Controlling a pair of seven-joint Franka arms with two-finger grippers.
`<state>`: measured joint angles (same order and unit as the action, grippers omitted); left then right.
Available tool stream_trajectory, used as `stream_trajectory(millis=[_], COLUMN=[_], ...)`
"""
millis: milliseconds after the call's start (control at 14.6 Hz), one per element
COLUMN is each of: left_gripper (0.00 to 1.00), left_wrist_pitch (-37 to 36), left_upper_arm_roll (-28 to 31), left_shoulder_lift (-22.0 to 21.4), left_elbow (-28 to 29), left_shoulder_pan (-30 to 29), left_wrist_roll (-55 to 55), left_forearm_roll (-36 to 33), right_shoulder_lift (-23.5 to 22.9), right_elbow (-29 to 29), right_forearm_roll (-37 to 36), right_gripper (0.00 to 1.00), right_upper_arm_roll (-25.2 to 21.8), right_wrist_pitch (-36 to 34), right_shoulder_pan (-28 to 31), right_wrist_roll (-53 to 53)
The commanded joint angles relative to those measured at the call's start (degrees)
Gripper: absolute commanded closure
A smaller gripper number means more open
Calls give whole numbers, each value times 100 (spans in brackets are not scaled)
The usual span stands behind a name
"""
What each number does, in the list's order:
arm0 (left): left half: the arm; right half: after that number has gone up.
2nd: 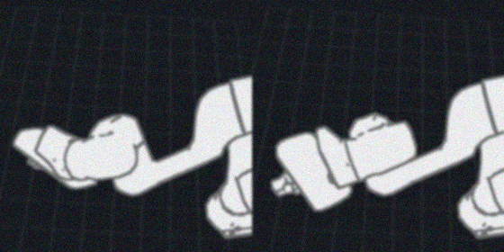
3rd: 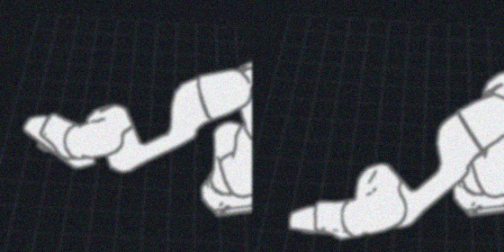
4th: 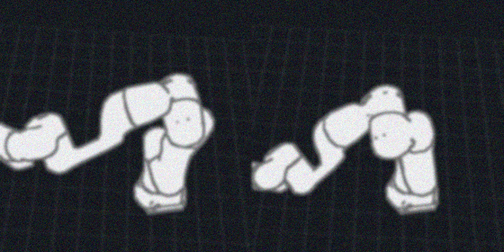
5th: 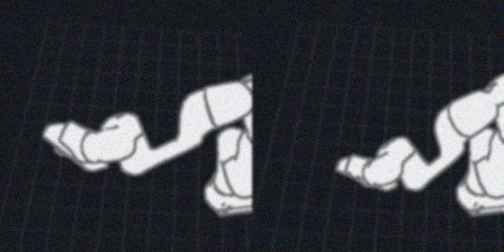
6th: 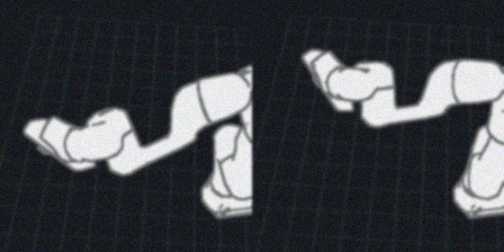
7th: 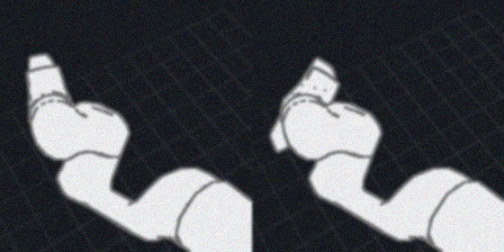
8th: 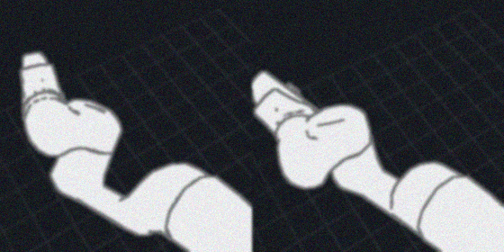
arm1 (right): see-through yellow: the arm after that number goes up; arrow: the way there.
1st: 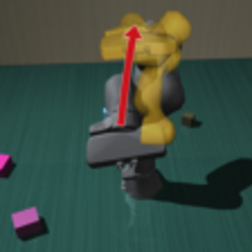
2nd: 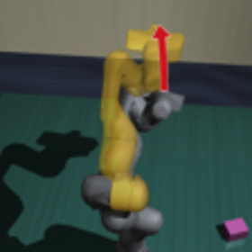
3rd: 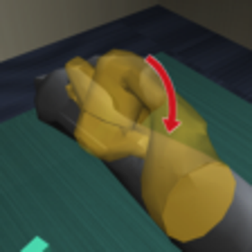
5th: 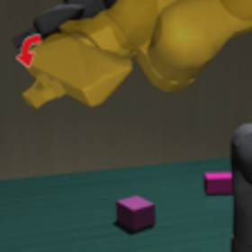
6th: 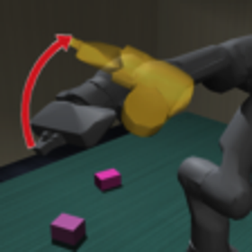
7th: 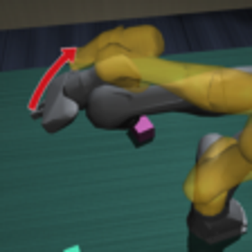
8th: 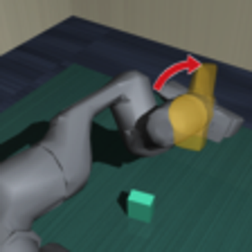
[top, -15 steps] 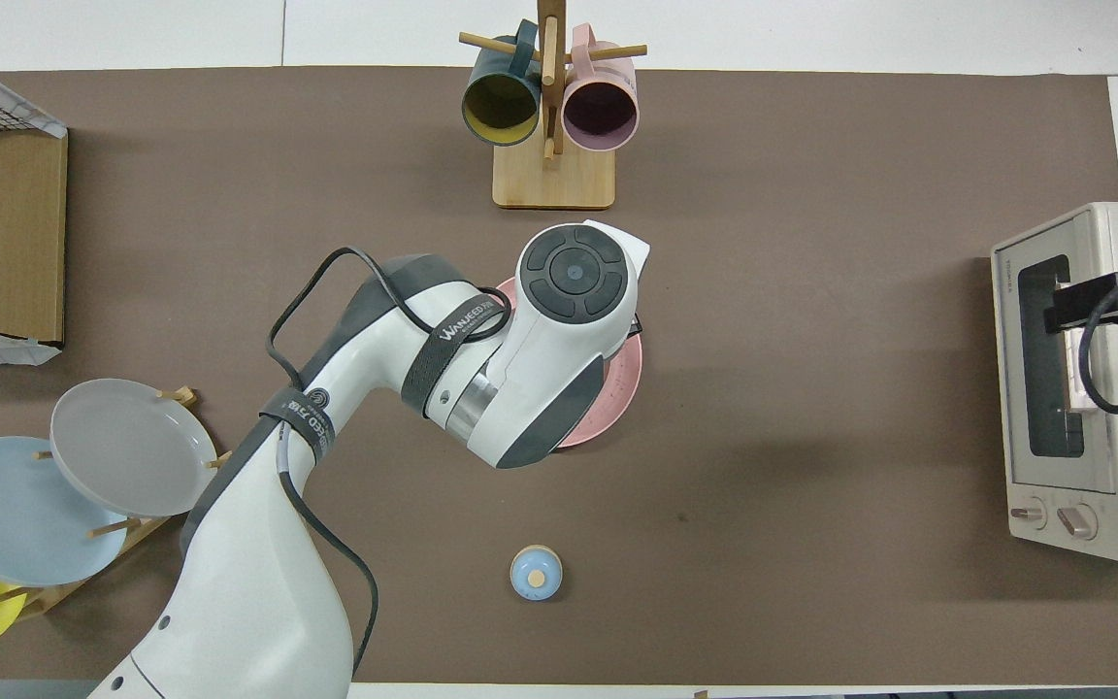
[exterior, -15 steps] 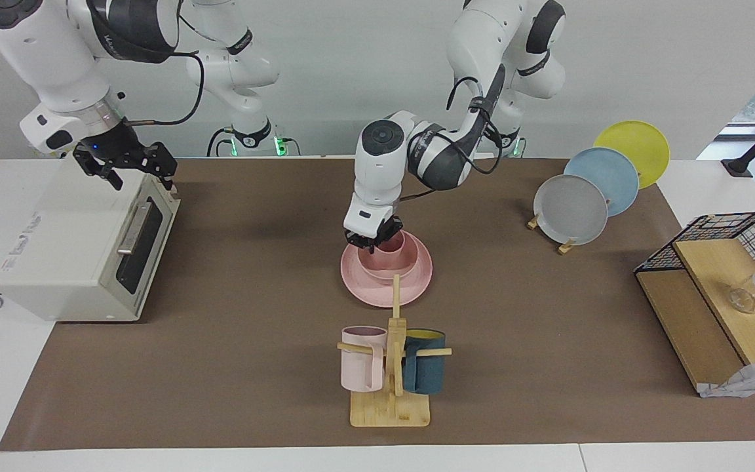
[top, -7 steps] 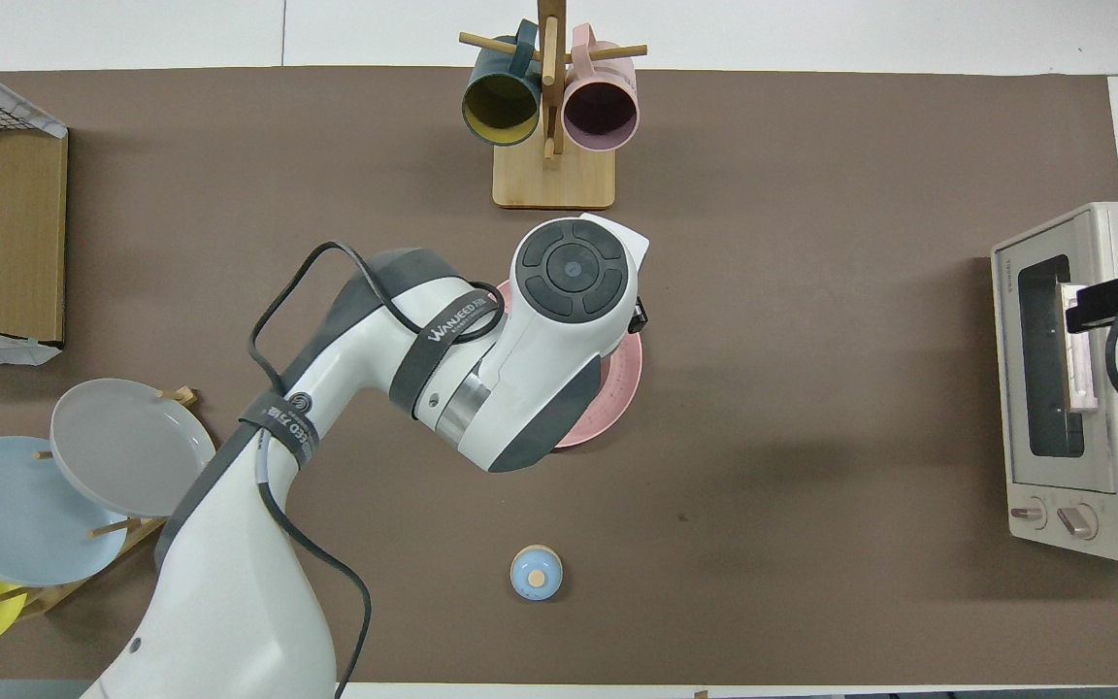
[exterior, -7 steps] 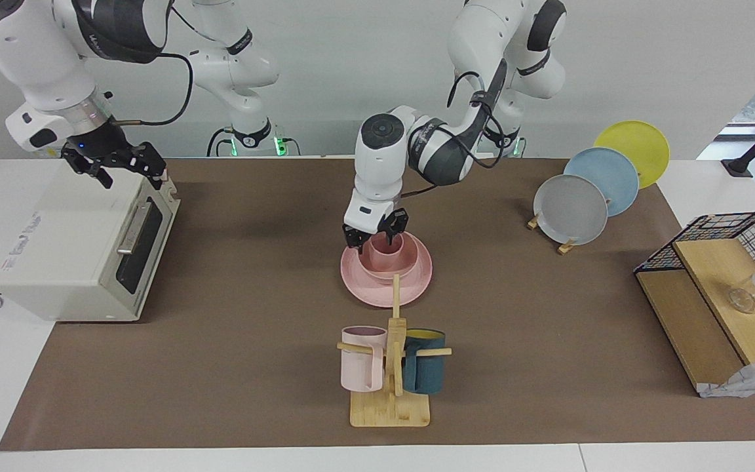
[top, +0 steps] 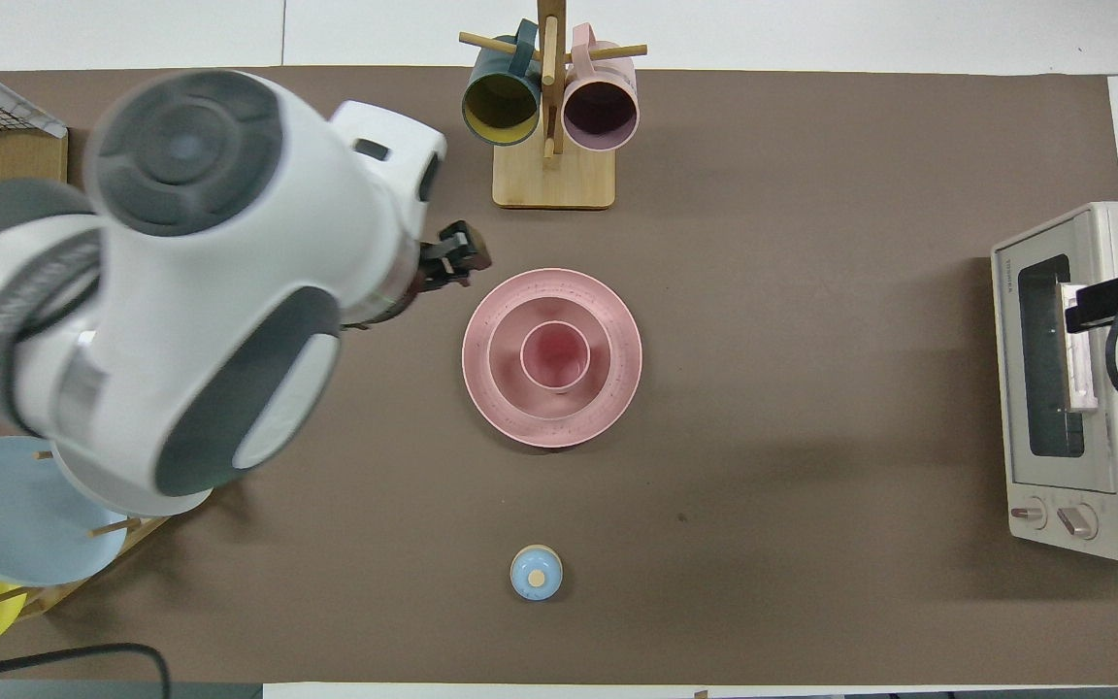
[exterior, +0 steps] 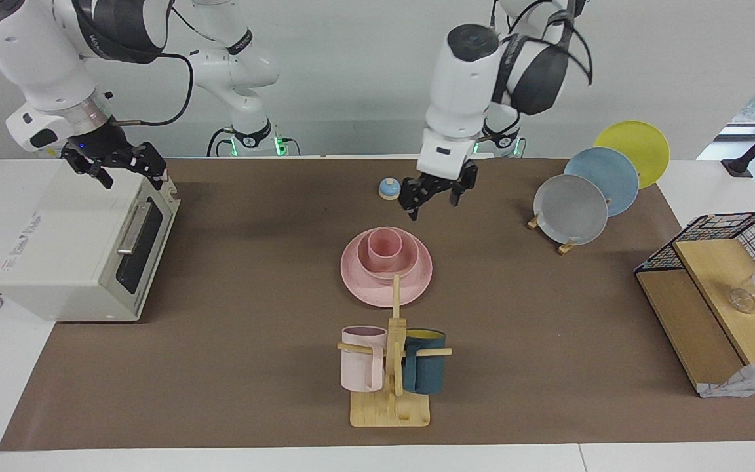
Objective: Organize tableware
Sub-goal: 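Open the left gripper and withdraw it from the cup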
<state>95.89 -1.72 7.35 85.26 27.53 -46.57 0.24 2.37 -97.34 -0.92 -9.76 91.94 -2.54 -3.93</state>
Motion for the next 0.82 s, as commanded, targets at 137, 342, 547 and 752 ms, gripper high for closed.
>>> stream_trajectory(millis=[137, 342, 547, 752], left_gripper=[0, 0, 0, 0], left_wrist_pitch=[-1053, -1082, -687, -475], left_upper_arm_roll=[-48, -48, -48, -48], left_shoulder_lift=[-822, -1041, -1507, -1842], left_elbow=[271, 560, 1254, 1739], left_shoulder_pan=[-1607, -2163, -2270, -2270], left_wrist_roll=[2717, 3653, 3787, 3831], left_forearm_roll=[-41, -41, -41, -41], right_shoulder_lift=[-175, -254, -246, -167], right_elbow=[337, 435, 435, 357], right_forearm_roll=[101, 101, 144, 180], right_gripper=[0, 0, 0, 0], right_upper_arm_roll=[159, 194, 185, 167], right_wrist_pitch=[-228, -343, -387, -387], right_shoulder_pan=[96, 96, 105, 167], right_wrist_roll=[-117, -108, -117, -117])
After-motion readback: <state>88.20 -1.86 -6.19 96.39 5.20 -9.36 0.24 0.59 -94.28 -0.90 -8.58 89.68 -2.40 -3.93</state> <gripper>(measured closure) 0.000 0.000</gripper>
